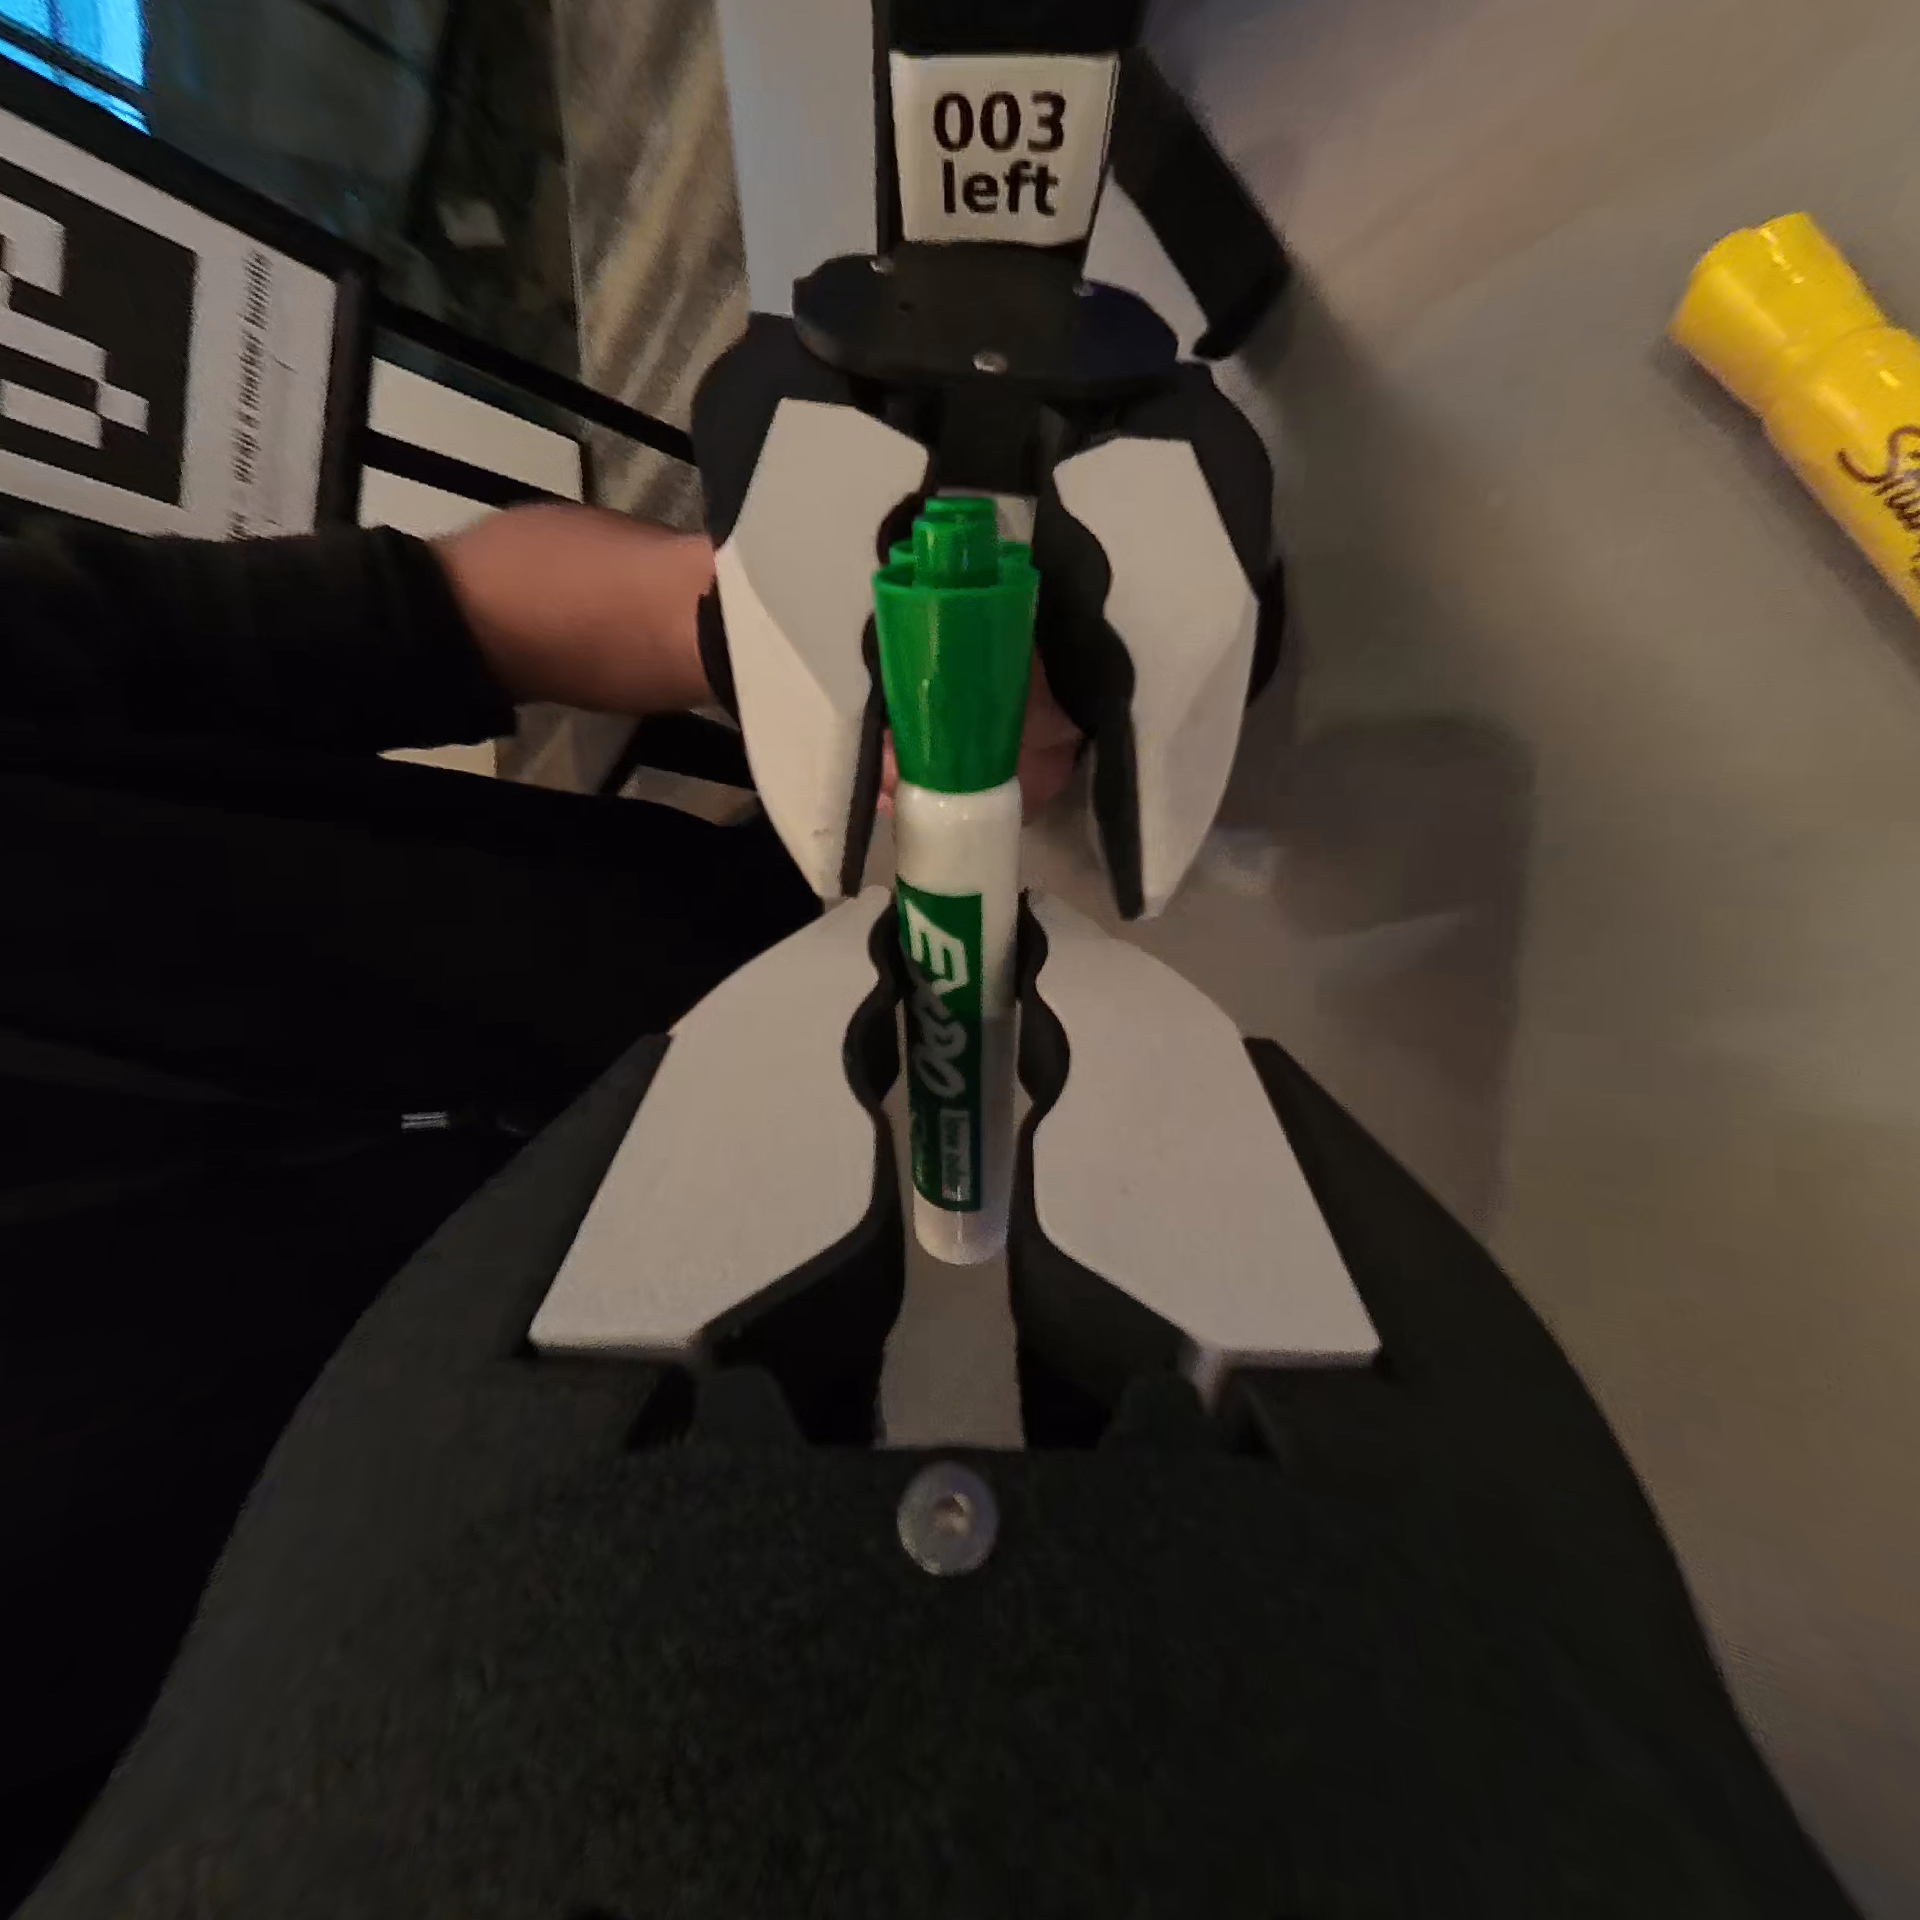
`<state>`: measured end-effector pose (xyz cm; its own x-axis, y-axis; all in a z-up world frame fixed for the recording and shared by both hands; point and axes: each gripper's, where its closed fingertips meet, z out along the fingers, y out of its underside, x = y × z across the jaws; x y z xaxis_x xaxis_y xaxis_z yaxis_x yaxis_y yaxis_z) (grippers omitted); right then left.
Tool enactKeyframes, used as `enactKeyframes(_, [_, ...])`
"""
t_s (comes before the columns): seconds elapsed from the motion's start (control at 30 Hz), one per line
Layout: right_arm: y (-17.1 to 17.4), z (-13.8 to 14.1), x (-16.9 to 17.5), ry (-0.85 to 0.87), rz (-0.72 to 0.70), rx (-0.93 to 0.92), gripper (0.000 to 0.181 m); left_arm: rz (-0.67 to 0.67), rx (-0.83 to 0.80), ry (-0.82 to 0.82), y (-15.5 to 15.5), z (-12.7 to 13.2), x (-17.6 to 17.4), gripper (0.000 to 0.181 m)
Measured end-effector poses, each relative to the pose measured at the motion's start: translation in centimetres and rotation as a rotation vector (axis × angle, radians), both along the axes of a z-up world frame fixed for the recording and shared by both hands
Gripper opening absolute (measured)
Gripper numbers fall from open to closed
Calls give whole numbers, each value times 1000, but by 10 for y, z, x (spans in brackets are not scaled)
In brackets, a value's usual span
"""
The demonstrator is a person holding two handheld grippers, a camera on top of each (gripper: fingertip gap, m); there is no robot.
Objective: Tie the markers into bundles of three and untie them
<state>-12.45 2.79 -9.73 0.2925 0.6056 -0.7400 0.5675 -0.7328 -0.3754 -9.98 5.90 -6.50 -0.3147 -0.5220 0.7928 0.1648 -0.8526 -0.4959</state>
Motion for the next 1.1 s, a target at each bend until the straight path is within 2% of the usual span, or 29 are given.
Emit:
enactKeyframes(0.1, [-1,-4,-2,16,-8,-22,18,-6,-15,-17,-2,4,0,20])
enactKeyframes(0.4, [-7,-4,-4,114,-10,-81,18,-14,-22,81,-3,-1,5,17])
enactKeyframes(0.57, [-9,-7,-3,184,-30,-95,19,-43,61,168,-5,-2,8,18])
enactKeyframes(0.83, [-4,-5,-8,383,-151,-113,25,-120,168,316,-7,-8,7,17])
enactKeyframes(1.0, [3,-11,1,386,-226,-58,31,-149,278,455,-3,-17,3,18])
enactKeyframes(1.1, [13,-17,15,330,-287,55,36,-152,385,517,0,-22,0,18])
